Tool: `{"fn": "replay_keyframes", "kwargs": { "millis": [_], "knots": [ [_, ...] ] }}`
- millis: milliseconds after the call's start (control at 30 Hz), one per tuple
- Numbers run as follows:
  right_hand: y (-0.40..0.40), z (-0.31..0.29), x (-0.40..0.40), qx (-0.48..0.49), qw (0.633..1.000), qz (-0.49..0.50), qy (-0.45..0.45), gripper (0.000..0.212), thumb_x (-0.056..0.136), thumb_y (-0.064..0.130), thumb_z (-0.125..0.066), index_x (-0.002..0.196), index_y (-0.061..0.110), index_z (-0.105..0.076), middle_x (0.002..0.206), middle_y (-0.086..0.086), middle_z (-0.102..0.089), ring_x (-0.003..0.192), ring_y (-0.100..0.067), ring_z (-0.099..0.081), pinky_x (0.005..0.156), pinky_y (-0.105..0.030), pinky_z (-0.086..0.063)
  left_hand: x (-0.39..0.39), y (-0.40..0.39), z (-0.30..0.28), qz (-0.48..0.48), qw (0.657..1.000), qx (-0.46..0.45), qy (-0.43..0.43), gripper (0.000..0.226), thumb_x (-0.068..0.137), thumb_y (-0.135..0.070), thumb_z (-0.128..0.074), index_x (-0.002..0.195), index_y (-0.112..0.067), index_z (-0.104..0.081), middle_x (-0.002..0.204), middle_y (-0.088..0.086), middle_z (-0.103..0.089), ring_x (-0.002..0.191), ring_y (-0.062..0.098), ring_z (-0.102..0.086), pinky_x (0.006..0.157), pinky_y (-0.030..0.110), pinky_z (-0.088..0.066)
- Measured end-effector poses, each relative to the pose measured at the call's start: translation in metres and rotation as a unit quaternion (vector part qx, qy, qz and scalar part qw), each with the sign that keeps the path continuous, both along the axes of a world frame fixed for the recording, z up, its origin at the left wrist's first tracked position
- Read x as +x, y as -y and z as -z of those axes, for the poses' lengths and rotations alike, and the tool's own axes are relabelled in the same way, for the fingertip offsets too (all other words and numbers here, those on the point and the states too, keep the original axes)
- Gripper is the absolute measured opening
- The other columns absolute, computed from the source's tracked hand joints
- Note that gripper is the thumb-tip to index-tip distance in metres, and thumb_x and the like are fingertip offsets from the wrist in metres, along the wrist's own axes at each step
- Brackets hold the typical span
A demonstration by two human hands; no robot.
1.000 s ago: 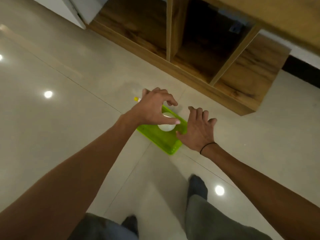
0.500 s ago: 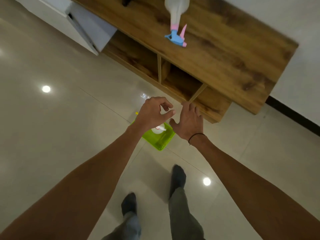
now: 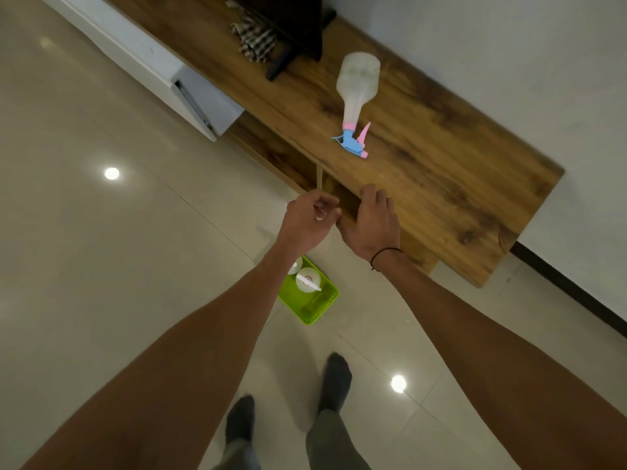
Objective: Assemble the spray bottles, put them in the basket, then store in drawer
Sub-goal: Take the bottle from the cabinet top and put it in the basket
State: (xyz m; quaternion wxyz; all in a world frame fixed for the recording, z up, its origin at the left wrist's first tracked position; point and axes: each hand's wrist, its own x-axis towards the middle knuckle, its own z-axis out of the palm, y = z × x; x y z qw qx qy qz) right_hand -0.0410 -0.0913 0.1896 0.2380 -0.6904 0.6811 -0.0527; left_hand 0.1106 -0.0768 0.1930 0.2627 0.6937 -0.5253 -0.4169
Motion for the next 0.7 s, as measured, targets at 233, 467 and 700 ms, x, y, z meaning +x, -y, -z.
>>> {"fn": "replay_keyframes", "kwargs": {
  "millis": [233,467,700],
  "knots": [
    [0.068,0.005,0.013,-0.019,1.000,-0.011,-0.018,0.084,0.089,0.050,-0.070,0.157,0.017,-0.034,0.137,-0.018,-0.050,0.125,-0.038,-0.050,0.093,-0.052,-0.053,0.004,0.044,0.010,-0.064,0.997,-0.007,-0.049,0.026,0.097,-0.015,-0.077,0.120,-0.007,-0.073,0.099,-0.002,-0.075,0.087,0.011,-0.069,0.074,0.004,-0.049],
    [0.107,0.023,0.021,-0.020,0.998,0.001,-0.051,0.082,0.088,0.049,-0.071,0.158,0.027,-0.034,0.147,-0.017,-0.044,0.133,-0.038,-0.044,0.099,-0.055,-0.053,0.005,0.084,0.021,-0.052,0.997,0.013,-0.062,0.026,0.100,-0.016,-0.072,0.125,-0.011,-0.071,0.097,-0.013,-0.068,0.083,0.001,-0.064,0.068,0.005,-0.050],
    [0.133,0.038,0.037,-0.004,0.990,-0.074,-0.122,0.073,0.100,0.042,-0.061,0.163,0.039,-0.025,0.171,-0.018,-0.019,0.158,-0.043,-0.018,0.110,-0.063,-0.043,0.019,0.088,0.029,-0.055,0.996,0.006,-0.075,0.020,0.105,-0.010,-0.062,0.123,-0.010,-0.070,0.111,-0.009,-0.069,0.096,0.000,-0.063,0.079,0.004,-0.048]
  ]
}}
